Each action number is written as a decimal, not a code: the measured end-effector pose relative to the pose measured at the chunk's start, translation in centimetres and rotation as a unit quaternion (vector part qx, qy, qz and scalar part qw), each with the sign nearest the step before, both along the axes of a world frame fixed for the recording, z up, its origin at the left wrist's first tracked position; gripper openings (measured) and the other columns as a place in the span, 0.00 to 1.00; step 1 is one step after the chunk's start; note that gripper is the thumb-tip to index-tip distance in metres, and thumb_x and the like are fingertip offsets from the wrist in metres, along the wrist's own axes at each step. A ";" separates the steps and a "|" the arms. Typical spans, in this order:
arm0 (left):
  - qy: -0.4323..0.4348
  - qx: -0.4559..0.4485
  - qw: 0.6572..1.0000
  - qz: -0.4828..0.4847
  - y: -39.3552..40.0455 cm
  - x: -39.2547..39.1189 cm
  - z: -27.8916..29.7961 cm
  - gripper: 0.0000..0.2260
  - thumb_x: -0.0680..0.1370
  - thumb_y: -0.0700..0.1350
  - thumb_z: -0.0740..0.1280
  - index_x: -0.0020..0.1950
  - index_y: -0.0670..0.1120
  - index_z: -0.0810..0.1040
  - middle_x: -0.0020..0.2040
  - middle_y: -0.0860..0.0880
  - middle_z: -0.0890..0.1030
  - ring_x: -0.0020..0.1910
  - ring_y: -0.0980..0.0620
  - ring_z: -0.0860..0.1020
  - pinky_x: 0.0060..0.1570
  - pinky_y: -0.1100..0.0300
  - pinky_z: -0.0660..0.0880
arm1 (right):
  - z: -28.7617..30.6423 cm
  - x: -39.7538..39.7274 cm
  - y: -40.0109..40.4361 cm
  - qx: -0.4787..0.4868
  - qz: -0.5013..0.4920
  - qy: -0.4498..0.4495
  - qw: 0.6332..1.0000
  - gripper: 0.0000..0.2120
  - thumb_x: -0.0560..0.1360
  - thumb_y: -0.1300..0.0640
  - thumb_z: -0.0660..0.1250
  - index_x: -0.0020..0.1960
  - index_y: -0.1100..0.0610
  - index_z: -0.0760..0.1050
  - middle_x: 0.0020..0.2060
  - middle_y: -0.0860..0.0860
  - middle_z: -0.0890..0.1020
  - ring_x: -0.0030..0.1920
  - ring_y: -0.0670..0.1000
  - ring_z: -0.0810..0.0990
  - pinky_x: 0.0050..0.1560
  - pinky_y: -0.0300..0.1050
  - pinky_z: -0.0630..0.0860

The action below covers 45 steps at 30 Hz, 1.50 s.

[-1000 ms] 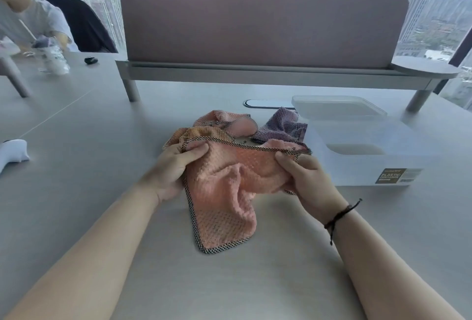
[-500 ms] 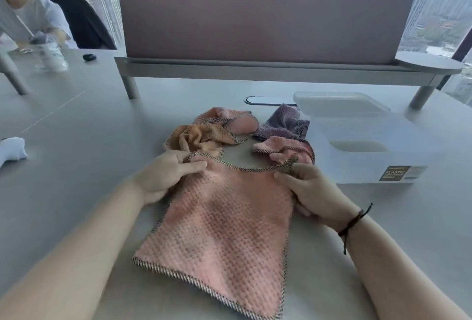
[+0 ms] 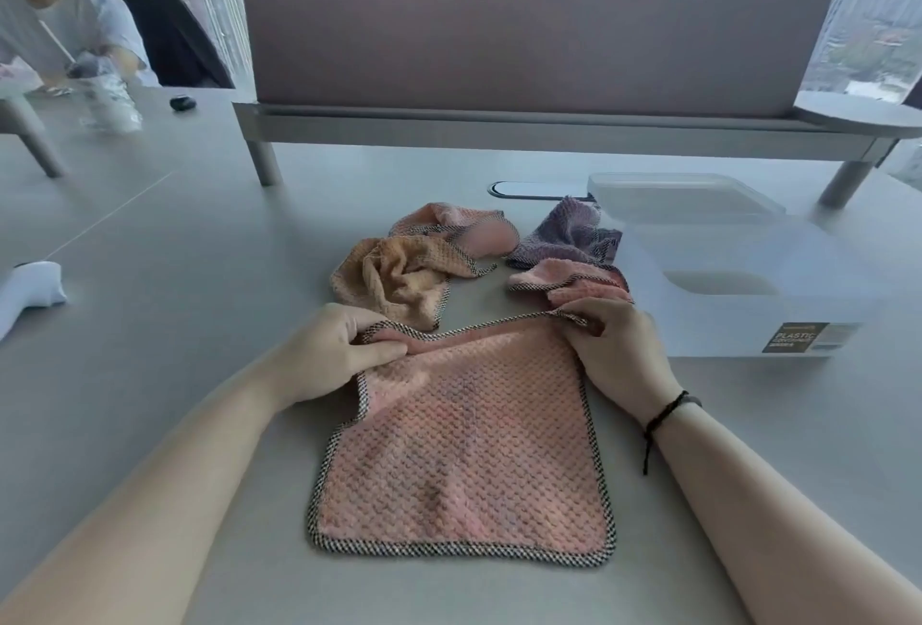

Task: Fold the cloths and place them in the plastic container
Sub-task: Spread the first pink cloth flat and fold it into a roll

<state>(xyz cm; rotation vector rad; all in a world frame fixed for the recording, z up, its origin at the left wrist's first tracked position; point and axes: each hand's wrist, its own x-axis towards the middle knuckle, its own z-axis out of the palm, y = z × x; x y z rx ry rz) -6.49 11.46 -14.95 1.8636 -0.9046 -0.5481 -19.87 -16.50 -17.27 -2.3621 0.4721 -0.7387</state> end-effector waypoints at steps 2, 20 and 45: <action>-0.069 -0.009 0.996 0.056 -0.3 -0.1 -0.2 0.09 0.76 0.38 0.73 0.48 0.52 0.87 0.44 0.58 0.87 0.45 0.63 0.83 0.47 0.71 0.74 | -0.1 0.0 -0.2 0.025 0.005 -0.014 1.000 0.07 0.72 0.59 0.75 0.48 0.51 0.86 0.48 0.42 0.85 0.53 0.42 0.81 0.58 0.36 0.74; 0.081 -0.067 0.994 -0.003 1.8 0.8 0.0 0.21 0.59 0.57 0.83 0.40 0.43 0.87 0.45 0.39 0.86 0.47 0.44 0.84 0.53 0.57 0.80 | 2.0 -6.2 0.2 0.296 0.162 0.005 0.941 0.22 0.75 0.40 0.68 0.40 0.59 0.84 0.32 0.57 0.83 0.26 0.55 0.72 0.26 0.40 0.64; -0.105 0.056 0.992 0.048 1.2 1.1 -0.9 0.10 0.72 0.37 0.75 0.42 0.54 0.85 0.38 0.41 0.83 0.31 0.53 0.71 0.36 0.57 0.68 | 1.2 -5.7 0.3 0.051 0.154 0.122 0.979 0.06 0.66 0.52 0.80 0.38 0.46 0.83 0.28 0.42 0.78 0.29 0.41 0.73 0.33 0.34 0.69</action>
